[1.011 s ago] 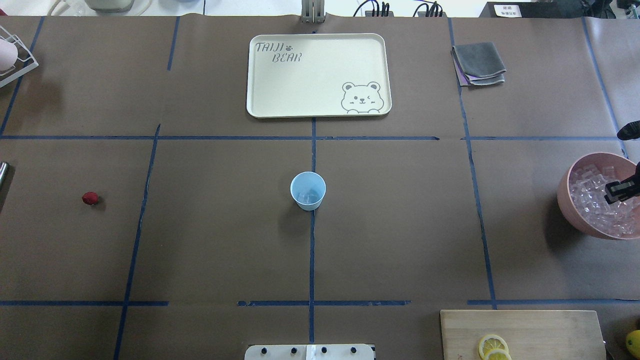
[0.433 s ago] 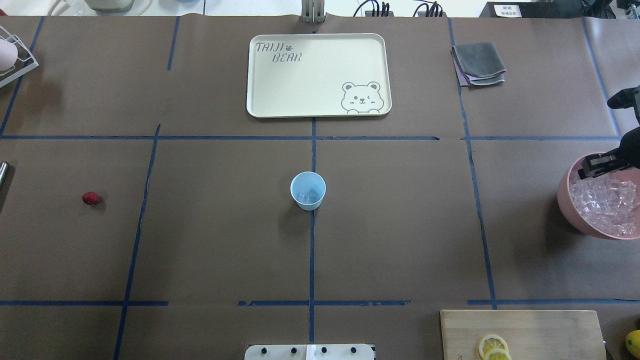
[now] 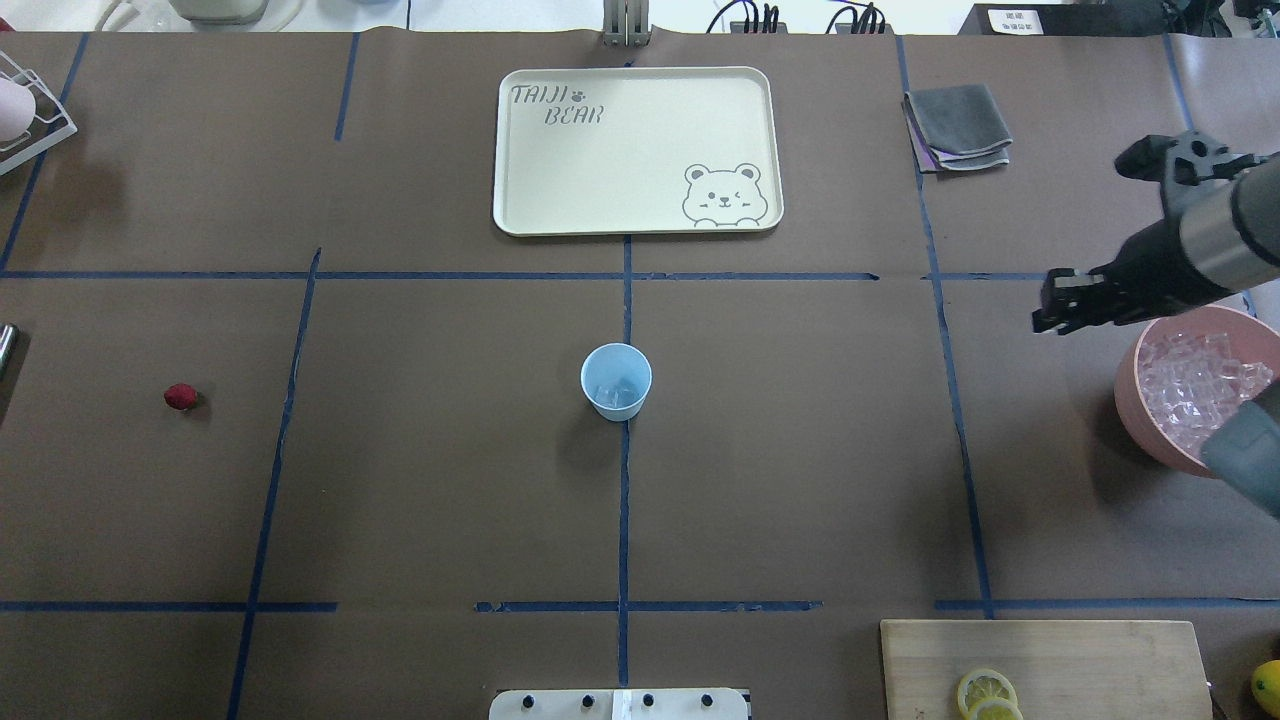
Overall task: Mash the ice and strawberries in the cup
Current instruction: 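Carry the ice cube to the cup and open the right gripper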
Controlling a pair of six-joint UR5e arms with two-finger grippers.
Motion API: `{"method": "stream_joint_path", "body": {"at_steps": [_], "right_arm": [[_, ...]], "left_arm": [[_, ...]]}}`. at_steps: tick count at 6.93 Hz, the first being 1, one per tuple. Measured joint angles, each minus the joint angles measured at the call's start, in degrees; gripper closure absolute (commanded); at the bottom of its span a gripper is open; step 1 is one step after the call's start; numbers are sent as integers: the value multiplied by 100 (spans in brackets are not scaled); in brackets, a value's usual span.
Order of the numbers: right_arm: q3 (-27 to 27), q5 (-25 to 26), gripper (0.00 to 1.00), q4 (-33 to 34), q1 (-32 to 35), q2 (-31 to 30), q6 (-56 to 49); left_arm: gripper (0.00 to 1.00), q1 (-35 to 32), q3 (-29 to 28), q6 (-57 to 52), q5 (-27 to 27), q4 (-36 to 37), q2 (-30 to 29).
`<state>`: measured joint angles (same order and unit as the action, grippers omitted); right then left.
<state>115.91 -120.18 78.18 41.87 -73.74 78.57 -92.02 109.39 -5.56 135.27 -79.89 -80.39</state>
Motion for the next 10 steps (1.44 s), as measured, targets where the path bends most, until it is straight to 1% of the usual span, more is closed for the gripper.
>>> {"method": "stream_joint_path", "body": {"at_steps": [1, 2, 3, 4, 7, 8, 9, 10], "right_arm": [[-225, 643, 100, 7, -652, 580, 758], [-602, 1185, 100, -3, -1108, 1146, 1261], [-966, 1477, 100, -15, -1335, 1601, 1534], [-1176, 1595, 100, -20, -1428, 1845, 1656], [-1555, 1838, 98, -30, -1493, 2180, 1757], [-1655, 1880, 76, -33, -1499, 2244, 1763], [-1720, 1902, 2, -37, -1510, 2274, 1766], [-1775, 1925, 1, -39, -1530, 2290, 1765]], "left_arm": [[0, 0, -9, -4, 0, 0, -2], [0, 0, -14, -6, 0, 0, -3], [0, 0, -22, -9, 0, -2, -3], [0, 0, -25, -12, -1, -6, -1], [0, 0, -16, -14, 2, -5, 0], [0, 0, -3, -10, 4, -6, -2], [0, 0, 14, -8, 2, -8, -2], [0, 0, 24, -5, 0, -8, -3]]}}
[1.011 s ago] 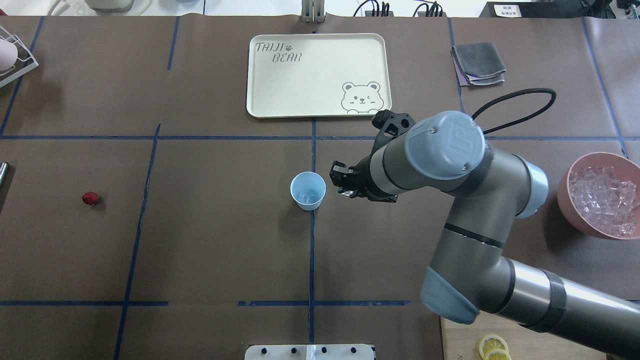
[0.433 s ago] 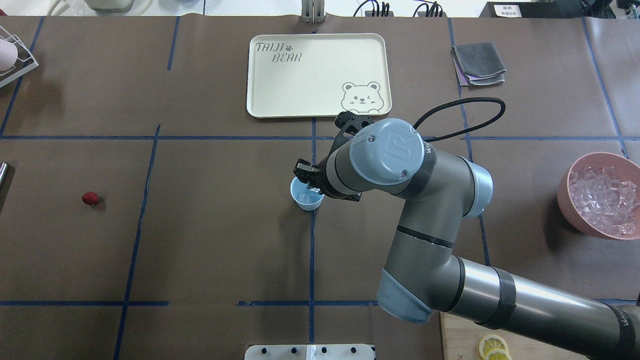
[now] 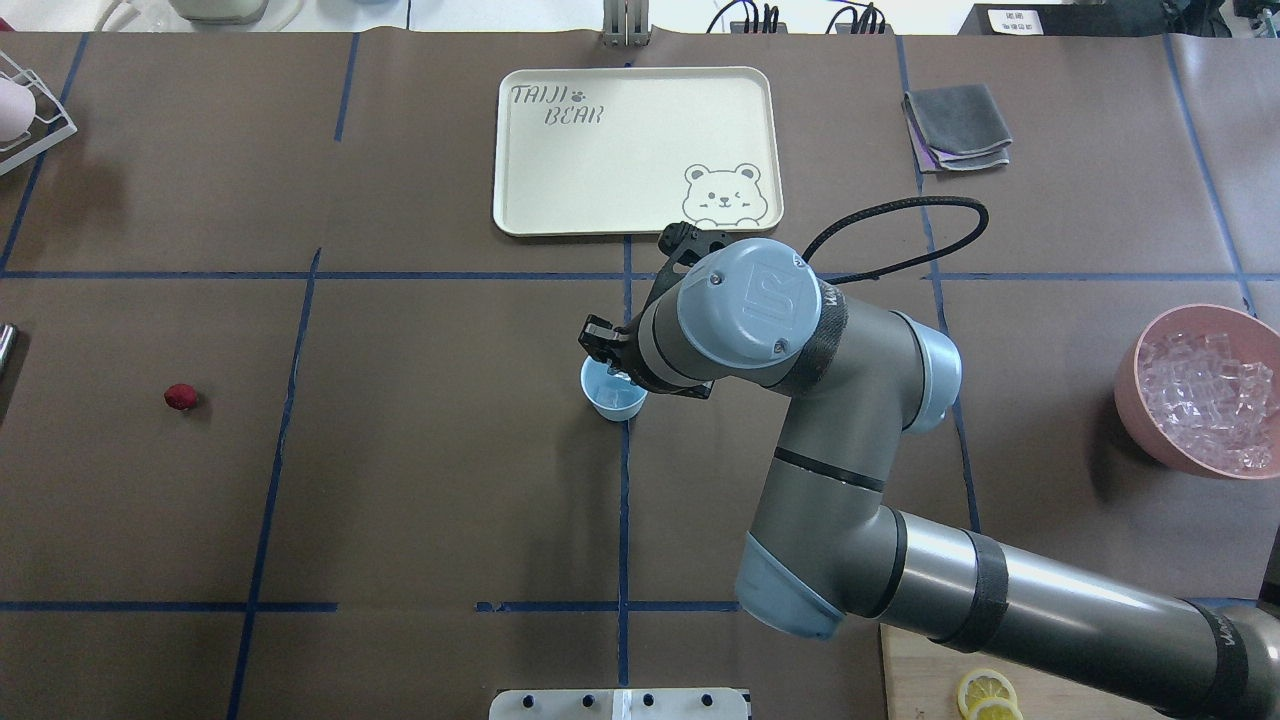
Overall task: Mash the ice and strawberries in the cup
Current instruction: 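Carry the ice cube to the cup and open the right gripper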
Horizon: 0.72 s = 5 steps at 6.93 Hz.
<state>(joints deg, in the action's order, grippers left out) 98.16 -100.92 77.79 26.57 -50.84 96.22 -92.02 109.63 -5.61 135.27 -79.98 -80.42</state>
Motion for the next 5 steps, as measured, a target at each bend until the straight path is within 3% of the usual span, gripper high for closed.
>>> {"method": "stream_joint_path", "body": {"at_steps": [3, 5], "right_arm": [[-20, 43, 1, -4, -56, 12, 12], [255, 22, 1, -7, -38, -156, 35]], "left_arm": [[0, 24, 31, -4, 19, -3, 43], [0, 101, 73, -14, 198, -140, 65]]}}
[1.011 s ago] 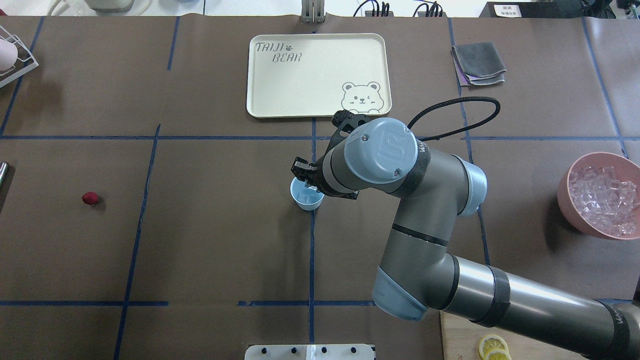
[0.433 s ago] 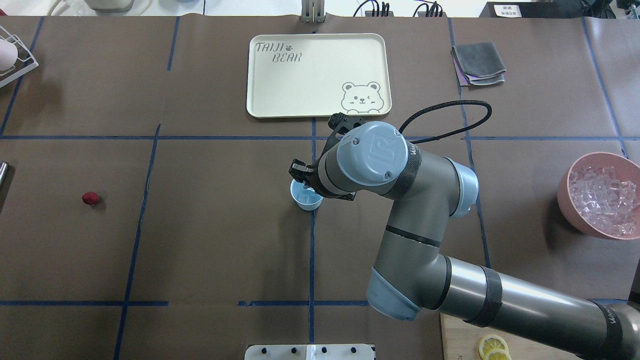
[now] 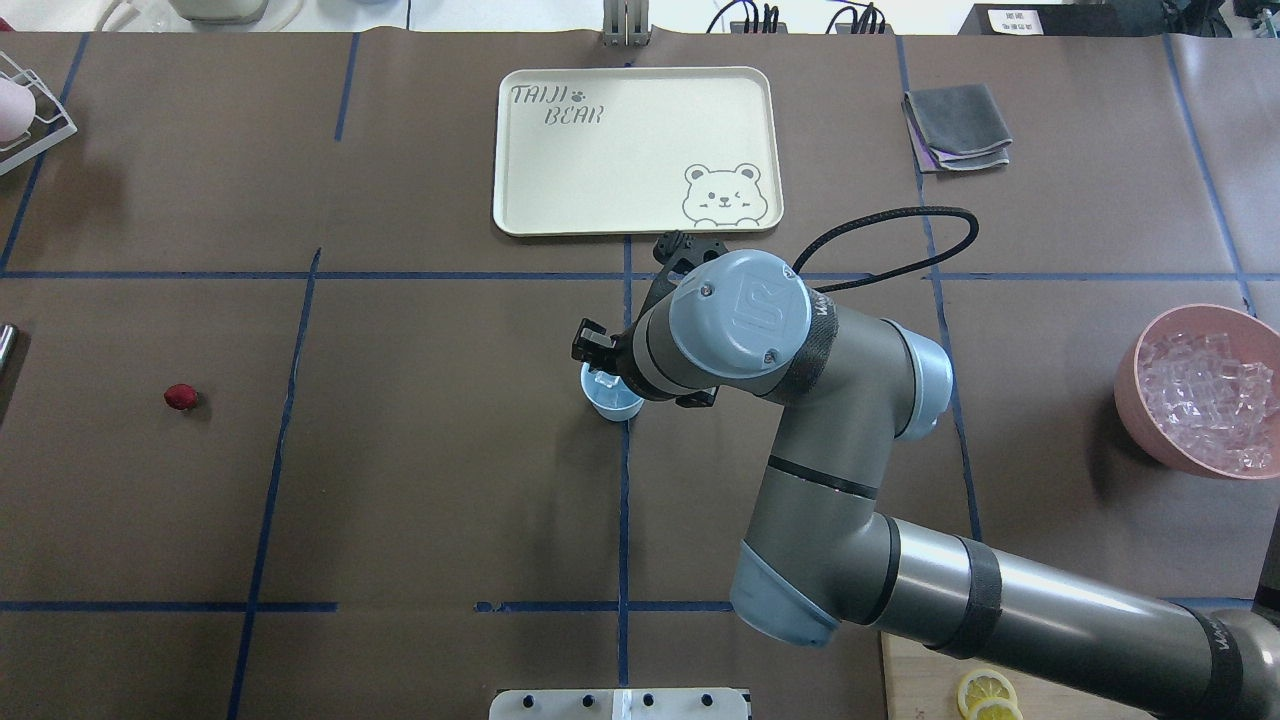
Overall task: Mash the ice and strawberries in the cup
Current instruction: 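Carry the ice cube to the cup and open the right gripper, then withdraw the right gripper toward the bowl while the left gripper reaches for the strawberry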
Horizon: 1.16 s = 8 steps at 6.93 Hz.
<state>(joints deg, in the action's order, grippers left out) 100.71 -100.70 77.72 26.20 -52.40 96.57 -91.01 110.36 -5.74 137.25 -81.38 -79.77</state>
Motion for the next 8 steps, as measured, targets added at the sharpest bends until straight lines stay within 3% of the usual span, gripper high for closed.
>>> {"method": "stream_joint_path", "body": {"at_steps": [2, 5, 8], "right_arm": [[487, -315, 1, 14, 316, -415, -20], [1503, -2485, 1, 15, 2069, -2063, -908], [1765, -3552, 1, 15, 3421, -3538, -3014]], "left_arm": [[0, 272, -28, 6, 66, -78, -2], [0, 1246, -46, 575, 56, -442, -245], [0, 2311, -556, 2040, 4, -1743, -511]]}}
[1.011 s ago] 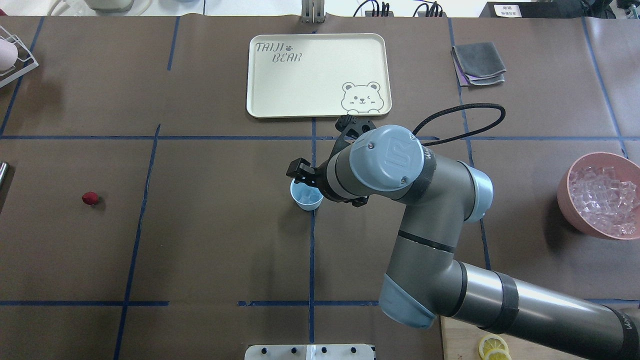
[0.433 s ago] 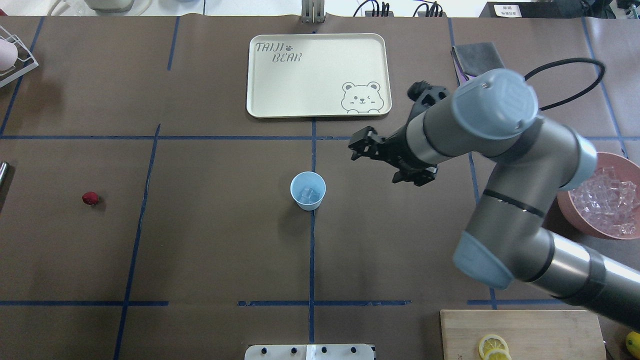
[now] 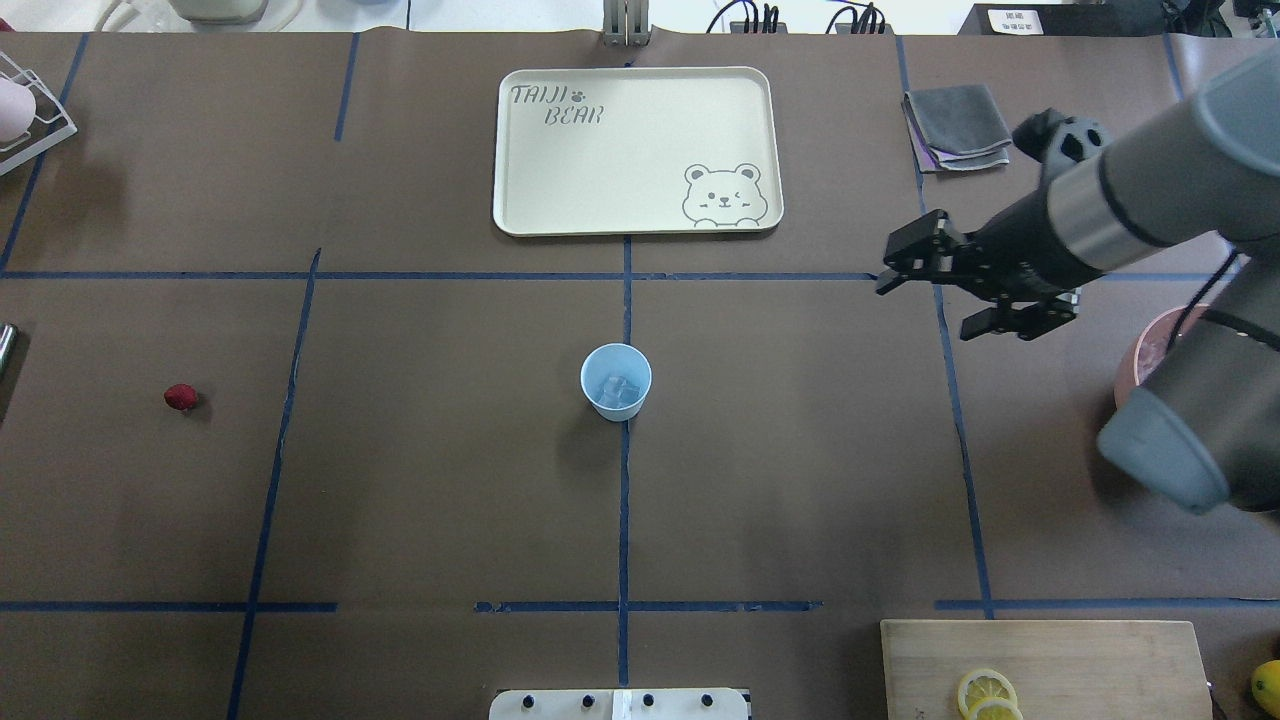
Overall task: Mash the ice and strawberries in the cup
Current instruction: 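Withdraw the right gripper toward the bowl while the left gripper reaches for the strawberry, then lower the left gripper onto the red strawberry and close it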
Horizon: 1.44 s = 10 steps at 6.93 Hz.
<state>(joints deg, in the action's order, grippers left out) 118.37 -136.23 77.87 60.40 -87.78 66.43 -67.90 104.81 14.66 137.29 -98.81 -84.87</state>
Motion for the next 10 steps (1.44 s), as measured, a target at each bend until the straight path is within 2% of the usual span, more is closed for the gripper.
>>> {"method": "stream_joint_path", "body": {"at_steps": [2, 4, 6, 10], "right_arm": [[-13, -261, 1, 0, 439, -493, -819], [-25, -288, 1, 0, 517, -589, -975], [-109, -260, 1, -12, 515, -563, -1016], [-272, -238, 1, -9, 499, -531, -1132]], "left_arm": [[0, 411, -661, 949, 8, -564, -475], [0, 769, -841, 1486, -5, -642, -653], [0, 1152, -952, 1734, -23, -663, -838], [2, 1409, -1523, 1779, -228, -880, -1215]]}}
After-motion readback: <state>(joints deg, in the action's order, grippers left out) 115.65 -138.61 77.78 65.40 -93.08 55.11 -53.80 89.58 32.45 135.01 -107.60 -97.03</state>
